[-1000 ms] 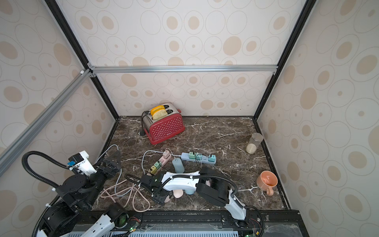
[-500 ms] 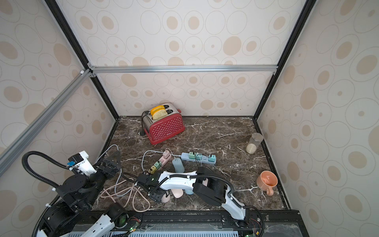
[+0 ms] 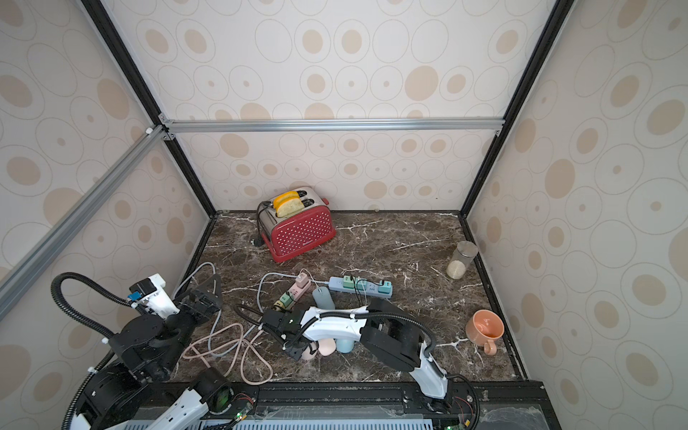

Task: Unplug the wireless mouse
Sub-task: Pick up the mouse from the center of the board.

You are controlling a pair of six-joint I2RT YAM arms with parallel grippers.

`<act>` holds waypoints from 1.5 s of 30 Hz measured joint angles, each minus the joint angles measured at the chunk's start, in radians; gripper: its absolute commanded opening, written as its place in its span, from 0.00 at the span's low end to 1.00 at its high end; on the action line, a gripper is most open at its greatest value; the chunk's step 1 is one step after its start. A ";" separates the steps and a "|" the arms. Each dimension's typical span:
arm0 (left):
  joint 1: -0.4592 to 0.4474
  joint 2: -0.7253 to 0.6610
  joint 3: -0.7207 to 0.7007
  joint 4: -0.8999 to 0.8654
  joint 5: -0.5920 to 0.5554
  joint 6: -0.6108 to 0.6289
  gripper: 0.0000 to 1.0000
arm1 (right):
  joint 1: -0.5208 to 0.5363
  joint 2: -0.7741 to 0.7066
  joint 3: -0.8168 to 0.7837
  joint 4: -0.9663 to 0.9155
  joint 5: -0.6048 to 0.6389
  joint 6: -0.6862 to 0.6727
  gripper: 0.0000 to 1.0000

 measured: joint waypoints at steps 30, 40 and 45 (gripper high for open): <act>0.002 -0.293 -0.618 0.201 0.406 -0.290 0.48 | -0.039 -0.243 -0.384 0.516 0.045 -0.086 0.41; 0.002 -0.240 -0.728 0.370 0.493 -0.364 0.39 | -0.039 -0.344 -0.457 0.575 0.034 -0.087 0.40; 0.002 -0.138 -0.767 0.522 0.514 -0.392 0.36 | -0.039 -0.380 -0.473 0.582 0.037 -0.087 0.40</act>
